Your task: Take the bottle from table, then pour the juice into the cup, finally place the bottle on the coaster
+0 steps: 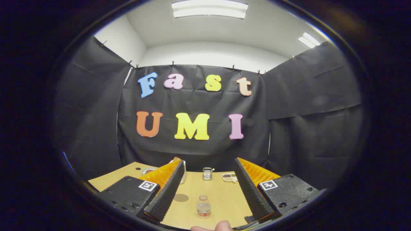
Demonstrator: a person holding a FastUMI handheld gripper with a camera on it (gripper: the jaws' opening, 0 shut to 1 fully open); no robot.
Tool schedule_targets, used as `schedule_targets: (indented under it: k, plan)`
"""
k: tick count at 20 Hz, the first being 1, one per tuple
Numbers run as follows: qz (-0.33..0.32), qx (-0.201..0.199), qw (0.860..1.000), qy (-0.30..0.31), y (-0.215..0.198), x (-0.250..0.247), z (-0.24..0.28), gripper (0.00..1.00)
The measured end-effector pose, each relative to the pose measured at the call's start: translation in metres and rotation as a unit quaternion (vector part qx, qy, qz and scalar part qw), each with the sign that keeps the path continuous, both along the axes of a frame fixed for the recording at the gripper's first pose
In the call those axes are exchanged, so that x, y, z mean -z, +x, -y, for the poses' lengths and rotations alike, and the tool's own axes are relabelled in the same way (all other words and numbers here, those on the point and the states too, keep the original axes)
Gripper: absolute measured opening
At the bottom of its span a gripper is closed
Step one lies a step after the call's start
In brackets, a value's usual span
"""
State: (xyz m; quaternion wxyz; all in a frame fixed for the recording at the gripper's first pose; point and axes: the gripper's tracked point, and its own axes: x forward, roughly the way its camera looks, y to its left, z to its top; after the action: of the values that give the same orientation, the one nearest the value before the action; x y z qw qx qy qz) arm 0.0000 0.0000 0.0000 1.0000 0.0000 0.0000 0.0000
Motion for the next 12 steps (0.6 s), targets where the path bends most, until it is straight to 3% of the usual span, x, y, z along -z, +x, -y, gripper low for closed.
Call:
schedule_targets:
  k: [5, 12]
  plan:
    - [0.02, 0.0, 1.0, 0.005, 0.0, -0.002, -0.003, 1.0]
    - [0.0, 0.0, 1.0, 0.009, 0.006, 0.012, 0.001, 1.0]
